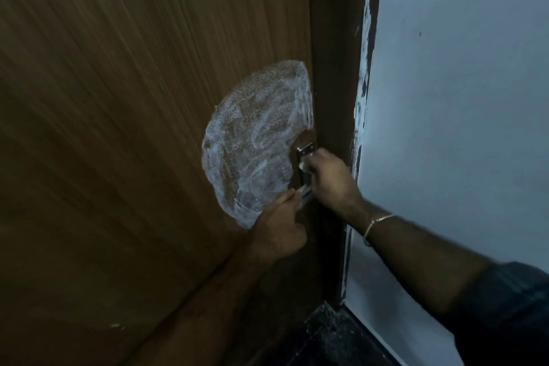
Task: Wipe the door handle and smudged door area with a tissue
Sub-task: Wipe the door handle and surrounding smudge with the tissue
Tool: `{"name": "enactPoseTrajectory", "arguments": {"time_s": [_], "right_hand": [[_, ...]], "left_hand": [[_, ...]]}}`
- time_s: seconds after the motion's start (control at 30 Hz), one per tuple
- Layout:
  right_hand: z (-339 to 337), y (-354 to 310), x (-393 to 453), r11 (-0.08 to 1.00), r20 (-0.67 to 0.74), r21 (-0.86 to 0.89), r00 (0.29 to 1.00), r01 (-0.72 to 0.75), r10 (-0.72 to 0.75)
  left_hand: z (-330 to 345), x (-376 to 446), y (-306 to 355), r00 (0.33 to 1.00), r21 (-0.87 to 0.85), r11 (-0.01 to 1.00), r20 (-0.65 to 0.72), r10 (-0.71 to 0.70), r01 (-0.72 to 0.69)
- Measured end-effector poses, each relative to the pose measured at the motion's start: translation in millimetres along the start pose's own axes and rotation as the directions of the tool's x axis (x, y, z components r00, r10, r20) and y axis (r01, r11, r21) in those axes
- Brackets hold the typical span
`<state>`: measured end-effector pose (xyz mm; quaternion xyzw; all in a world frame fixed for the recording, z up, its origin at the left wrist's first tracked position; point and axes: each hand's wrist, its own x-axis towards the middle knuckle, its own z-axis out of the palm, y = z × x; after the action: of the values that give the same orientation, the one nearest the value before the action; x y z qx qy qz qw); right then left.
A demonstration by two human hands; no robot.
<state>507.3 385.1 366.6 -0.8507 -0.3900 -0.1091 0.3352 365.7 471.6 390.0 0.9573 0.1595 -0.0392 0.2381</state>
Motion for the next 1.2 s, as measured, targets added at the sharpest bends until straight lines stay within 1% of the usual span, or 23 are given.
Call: {"name": "enactPoseTrajectory", "arguments": {"time_s": [0.03, 0.07, 0.13, 0.17, 0.2, 0.27, 0.3, 0.37, 0.4, 0.47, 0.57, 0.63, 0.67, 0.73, 0.77, 0.83, 0.87, 0.9, 0.93, 1.0, 1.03, 1.13, 1.2], "right_hand": [[-2.2, 3.7, -1.8, 0.999, 0.073, -0.052, 0.997, 0.011, -0.007], [-4.3, 7.4, -0.1, 0.995, 0.113, -0.095, 0.993, -0.015, 0.026], [-4.1, 10.7, 5.4, 0.987, 0.137, -0.115, 0.982, -0.114, 0.130], [-2.4, 8.8, 8.9, 0.984, 0.133, -0.123, 0.981, -0.128, 0.144], [0.5, 5.3, 11.4, 0.983, 0.132, -0.152, 0.984, -0.102, 0.123], [3.0, -1.2, 13.7, 0.974, 0.150, -0.224, 0.989, 0.014, 0.020], [1.2, -2.3, 12.1, 0.955, 0.188, -0.279, 0.981, 0.098, -0.045], [-4.9, 2.0, 6.7, 0.882, 0.303, -0.375, 0.937, 0.284, -0.172], [-7.2, 5.4, 4.8, 0.849, 0.344, -0.399, 0.915, 0.346, -0.211], [-12.9, 6.8, 4.5, 0.795, 0.402, -0.440, 0.883, 0.417, -0.241], [-21.7, -3.8, 14.8, 0.659, 0.514, -0.511, 0.811, 0.552, -0.280], [-24.8, -7.4, 19.3, 0.625, 0.538, -0.521, 0.792, 0.582, -0.289], [-24.8, -6.9, 19.9, 0.640, 0.524, -0.512, 0.799, 0.572, -0.295], [-25.3, -0.8, 17.6, 0.741, 0.498, -0.453, 0.830, 0.496, -0.251], [-26.0, 3.1, 17.7, 0.813, 0.470, -0.403, 0.857, 0.421, -0.212], [-30.1, 8.9, 17.9, 0.929, 0.324, -0.284, 0.936, 0.235, -0.138], [-29.0, 10.5, 17.5, 0.949, 0.255, -0.243, 0.957, 0.202, -0.138], [-26.3, 11.1, 16.9, 0.944, 0.254, -0.222, 0.949, 0.243, -0.185], [-23.1, 9.4, 15.0, 0.911, 0.312, -0.217, 0.909, 0.350, -0.274], [-16.9, 9.3, 14.0, 0.736, 0.484, -0.261, 0.744, 0.625, -0.460], [-16.6, 11.8, 15.8, 0.657, 0.519, -0.277, 0.685, 0.701, -0.512], [-21.5, 15.8, 22.6, 0.522, 0.575, -0.325, 0.603, 0.788, -0.553], [-23.3, 14.5, 24.1, 0.460, 0.594, -0.345, 0.570, 0.818, -0.568]], "left_hand": [[-0.9, -0.1, 0.0, 1.000, -0.008, 1.000, -0.007, 0.001, -0.001], [-1.3, 0.1, -0.5, 1.000, -0.017, 1.000, -0.019, 0.004, -0.004], [0.0, -1.5, -0.3, 0.999, -0.041, 0.999, -0.032, 0.001, -0.002], [-0.4, -1.6, 0.7, 0.999, -0.058, 0.998, -0.037, -0.003, 0.001], [-0.9, -1.5, 1.4, 0.999, -0.073, 0.997, -0.040, -0.008, 0.005], [-3.9, -0.1, 2.9, 0.999, -0.076, 0.997, -0.050, -0.011, 0.008], [-5.6, 0.5, 3.5, 0.999, -0.068, 0.998, -0.054, -0.010, 0.007], [-8.0, 0.8, 4.6, 0.999, -0.060, 0.998, -0.051, -0.011, 0.008], [-9.1, 0.3, 5.3, 0.999, -0.065, 0.998, -0.042, -0.016, 0.013], [-10.0, -1.1, 7.3, 0.999, -0.073, 0.997, -0.038, -0.020, 0.018], [-8.2, -1.4, 9.2, 0.999, -0.011, 1.000, -0.046, -0.010, 0.009], [-9.1, -0.9, 10.2, 0.999, 0.017, 1.000, -0.035, -0.010, 0.011], [-9.8, -0.9, 10.4, 1.000, 0.019, 1.000, -0.025, -0.017, 0.018], [-11.3, -1.8, 10.9, 1.000, 0.004, 1.000, -0.011, -0.026, 0.026], [-11.9, -2.5, 10.7, 1.000, -0.010, 0.999, -0.007, -0.030, 0.030], [-12.1, -3.4, 10.6, 0.999, -0.029, 0.999, -0.012, -0.036, 0.036], [-11.6, -3.2, 10.1, 0.999, -0.030, 0.999, -0.021, -0.038, 0.037], [-11.1, -2.6, 10.0, 0.999, -0.023, 0.999, -0.027, -0.035, 0.035], [-10.8, -2.9, 10.3, 0.999, -0.006, 1.000, -0.023, -0.028, 0.028], [-11.8, -3.7, 11.5, 1.000, 0.033, 0.999, -0.006, -0.010, 0.010], [-12.5, -3.8, 11.4, 1.000, 0.041, 0.999, 0.000, -0.001, 0.001], [-12.8, -4.3, 11.2, 1.000, 0.047, 0.999, -0.019, 0.023, -0.022], [-11.8, -4.9, 12.2, 0.999, 0.053, 0.998, -0.030, 0.027, -0.026]]}}
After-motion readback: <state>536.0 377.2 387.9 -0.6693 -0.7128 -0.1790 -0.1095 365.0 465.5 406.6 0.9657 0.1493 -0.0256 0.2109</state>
